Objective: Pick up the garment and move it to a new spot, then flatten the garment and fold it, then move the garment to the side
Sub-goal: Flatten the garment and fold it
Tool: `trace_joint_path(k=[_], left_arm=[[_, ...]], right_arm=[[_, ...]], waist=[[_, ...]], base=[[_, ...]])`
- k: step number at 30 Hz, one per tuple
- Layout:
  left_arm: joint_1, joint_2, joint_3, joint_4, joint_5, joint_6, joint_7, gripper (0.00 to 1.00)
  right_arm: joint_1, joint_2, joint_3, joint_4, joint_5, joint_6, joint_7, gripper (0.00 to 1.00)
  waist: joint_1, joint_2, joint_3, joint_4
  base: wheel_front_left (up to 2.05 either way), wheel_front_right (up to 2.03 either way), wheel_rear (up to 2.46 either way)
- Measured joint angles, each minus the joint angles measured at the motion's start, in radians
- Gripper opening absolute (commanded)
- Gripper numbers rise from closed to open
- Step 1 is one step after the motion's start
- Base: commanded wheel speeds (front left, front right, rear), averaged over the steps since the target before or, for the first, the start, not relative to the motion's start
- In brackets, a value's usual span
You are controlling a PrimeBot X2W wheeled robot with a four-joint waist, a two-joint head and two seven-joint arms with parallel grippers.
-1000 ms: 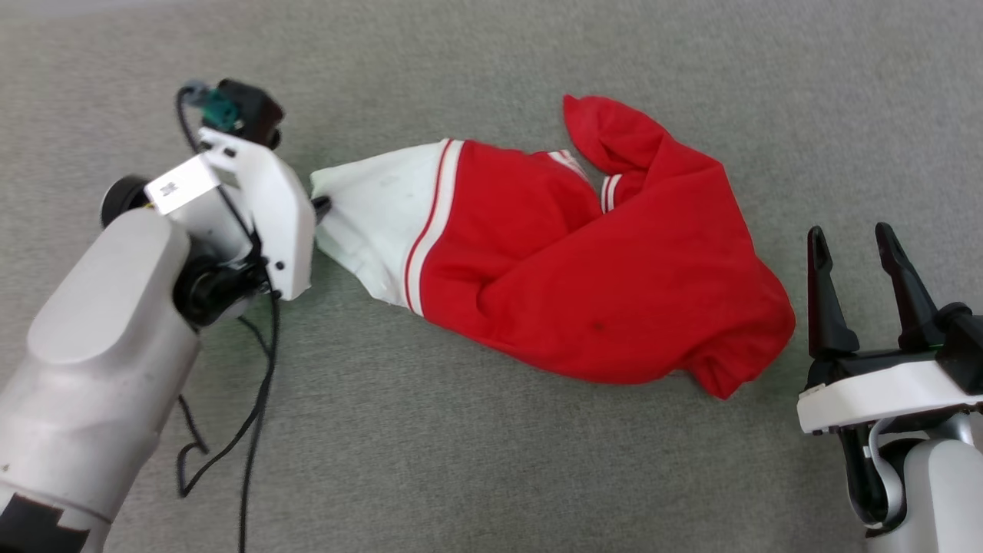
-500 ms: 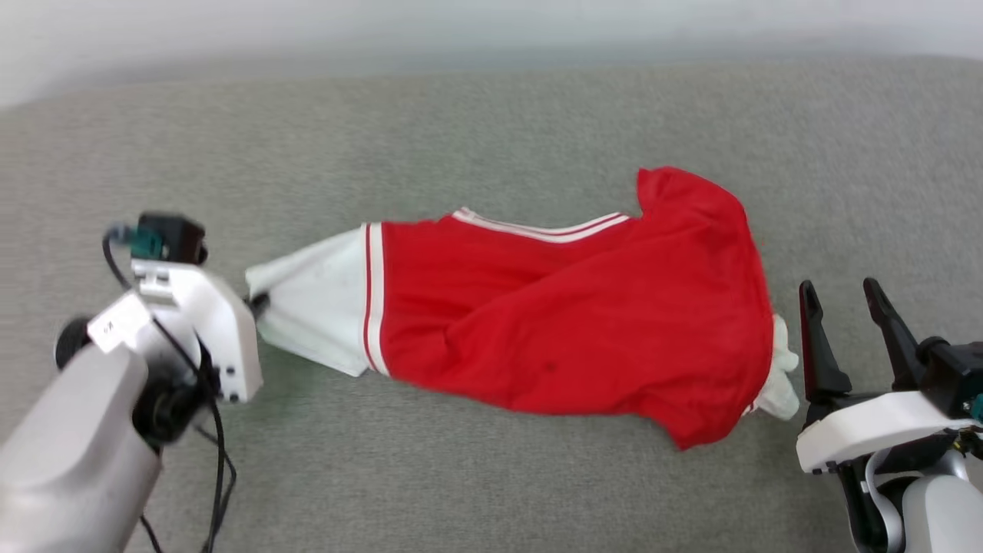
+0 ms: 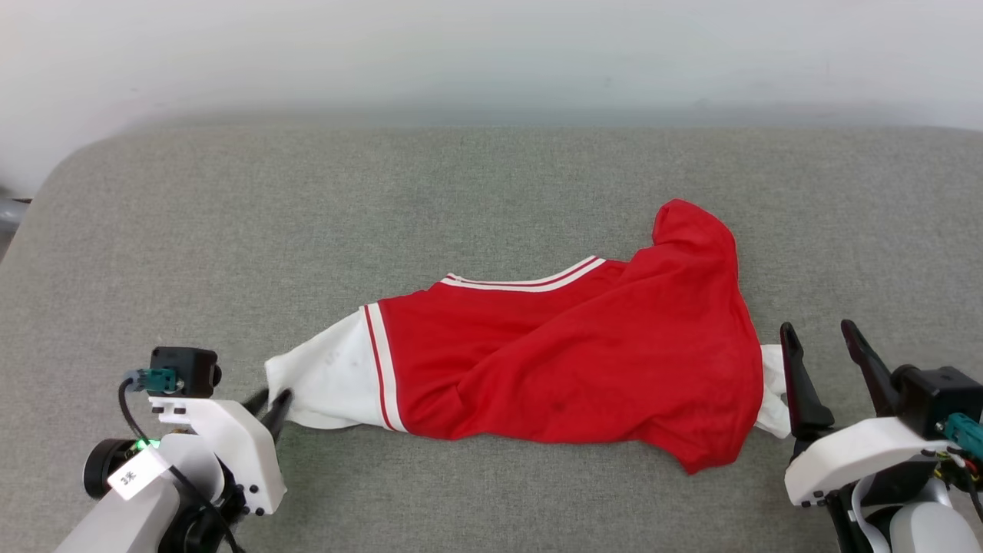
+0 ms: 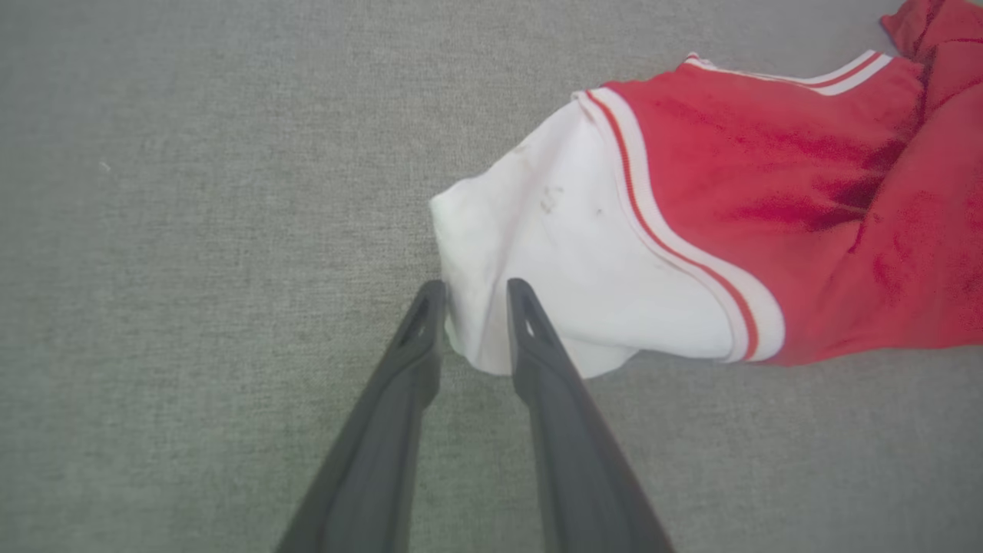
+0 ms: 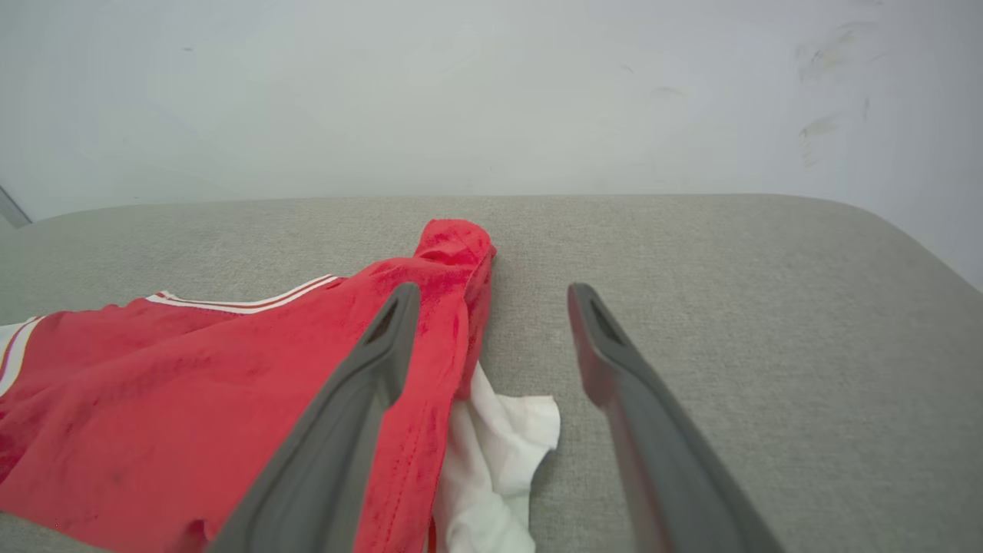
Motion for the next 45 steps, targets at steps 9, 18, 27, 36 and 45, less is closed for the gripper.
trace_joint_path(k=[9, 18, 27, 36, 45], left_arm=[[0.064, -0.006, 0.029, -0.141, 0.137, 0.015, -0.360, 1.00], [0.173, -0.137, 0.132, -0.353, 0.388, 0.064, -0.482, 1.00], [0.158, -0.216, 0.180, -0.325, 0.440, -0.033, -0.484, 1.00], [0.132, -0.290, 0.219, -0.302, 0.499, -0.096, -0.484, 1.00], [0.120, -0.353, 0.251, -0.282, 0.543, -0.143, -0.484, 1.00]], right_arm=[[0.028, -0.001, -0.015, -0.012, 0.000, 0.000, 0.009, 1.00], [-0.126, -0.193, 0.072, -0.070, 0.060, 0.000, 0.433, 1.00], [-0.401, -0.356, 0.143, 0.029, 0.192, 0.000, 0.948, 1.00], [-0.566, -0.397, 0.094, 0.219, 0.123, 0.000, 1.115, 1.00], [-0.592, -0.387, 0.040, 0.372, 0.045, 0.000, 1.047, 1.00]], waist=[[0.0000, 0.0000, -0.029, 0.016], [0.0002, 0.0000, 0.018, 0.110], [0.0003, 0.0000, 0.095, 0.202], [0.0003, 0.0000, 0.174, 0.298], [0.0004, 0.0000, 0.223, 0.362]], base=[[0.00, 0.00, 0.00], [0.00, 0.00, 0.00], [0.00, 0.00, 0.00], [0.00, 0.00, 0.00], [0.00, 0.00, 0.00]])
